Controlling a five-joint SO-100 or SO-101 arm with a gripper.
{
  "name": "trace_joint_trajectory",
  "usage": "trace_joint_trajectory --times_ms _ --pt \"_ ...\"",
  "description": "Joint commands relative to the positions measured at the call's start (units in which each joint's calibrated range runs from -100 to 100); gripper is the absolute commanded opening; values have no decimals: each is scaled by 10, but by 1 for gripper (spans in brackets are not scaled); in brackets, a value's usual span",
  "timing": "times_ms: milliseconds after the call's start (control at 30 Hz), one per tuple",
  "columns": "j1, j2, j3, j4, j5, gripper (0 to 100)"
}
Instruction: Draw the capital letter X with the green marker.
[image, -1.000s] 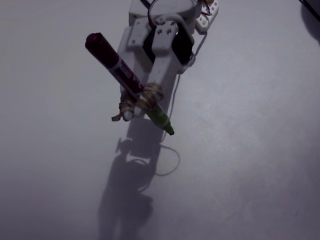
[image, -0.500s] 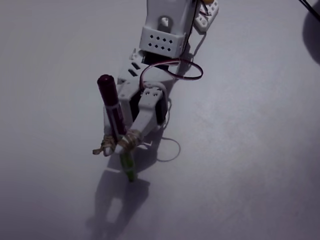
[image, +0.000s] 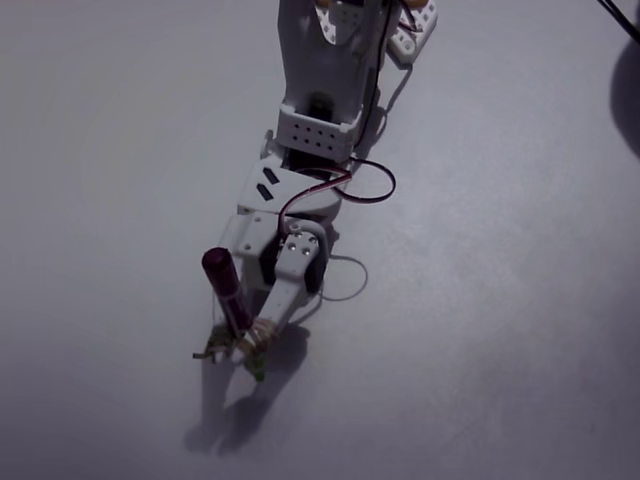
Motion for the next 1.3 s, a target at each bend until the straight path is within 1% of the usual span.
trace_joint_trajectory --times_ms 0,200,500,833,1000,1267 --pt "-1 0 -23 2 8 1" --pt "10 26 -74 15 22 1" --pt "73 63 -149 22 30 1" --pt "78 97 -144 12 31 1" --pt "78 134 -124 -16 30 1" --pt "72 141 -113 -32 28 1"
